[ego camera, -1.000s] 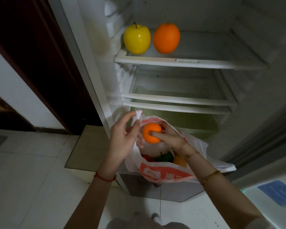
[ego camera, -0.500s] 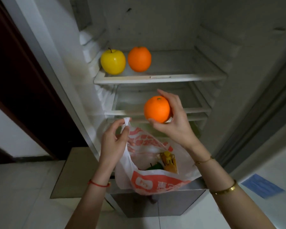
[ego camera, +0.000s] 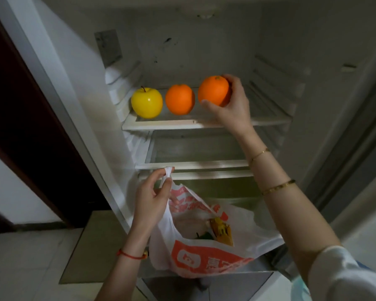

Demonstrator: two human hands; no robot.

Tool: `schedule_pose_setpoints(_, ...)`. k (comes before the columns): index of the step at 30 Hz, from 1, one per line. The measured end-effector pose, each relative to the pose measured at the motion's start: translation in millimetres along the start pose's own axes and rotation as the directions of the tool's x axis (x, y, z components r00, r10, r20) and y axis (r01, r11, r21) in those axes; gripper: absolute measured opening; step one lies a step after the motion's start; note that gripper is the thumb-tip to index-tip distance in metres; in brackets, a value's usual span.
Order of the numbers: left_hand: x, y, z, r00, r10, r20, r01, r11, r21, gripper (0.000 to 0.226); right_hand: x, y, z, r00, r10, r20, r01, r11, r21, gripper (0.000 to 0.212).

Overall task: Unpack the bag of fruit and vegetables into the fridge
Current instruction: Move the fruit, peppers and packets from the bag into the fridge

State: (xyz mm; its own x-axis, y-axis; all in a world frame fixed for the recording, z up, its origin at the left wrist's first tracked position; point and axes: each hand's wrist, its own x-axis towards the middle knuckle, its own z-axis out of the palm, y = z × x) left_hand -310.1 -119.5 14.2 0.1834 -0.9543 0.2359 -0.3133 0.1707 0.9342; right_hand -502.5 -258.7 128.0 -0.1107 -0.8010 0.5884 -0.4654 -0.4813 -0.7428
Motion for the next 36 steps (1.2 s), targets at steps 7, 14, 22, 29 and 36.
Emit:
schedule_pose_setpoints(7,-1,-3,-4,0.999,-0.035,0.004,0.035,0.999,-0.018,0.026,15,13,17,0.993,0.095,0.066,-0.089,0.992,-0.084,0.082)
schedule_pose_setpoints(14,-9,-8,-9,0.997,-0.073,0.025,0.074,0.996,-0.045,0.028,4,6,10,0.995,0.097,0.011,-0.096,0.992,-0.083,0.094)
schedule_pose_setpoints(22,-33,-9,-19,0.993,-0.113,0.035,0.115,0.990,-0.078,0.033,-93,-6,-3,0.990,-0.131,0.048,0.130,0.991,0.018,0.022)
schedule_pose_setpoints(29,-63,-12,-27,0.997,-0.064,-0.035,0.060,0.994,-0.093,0.029,-190,52,31,0.487,0.204,0.849,-0.179,0.975,-0.131,0.023)
schedule_pose_setpoints(36,-83,-18,-28,0.999,-0.034,-0.025,0.031,0.993,-0.115,0.029,-254,103,65,0.196,0.497,0.845,0.111,0.845,-0.523,0.038)
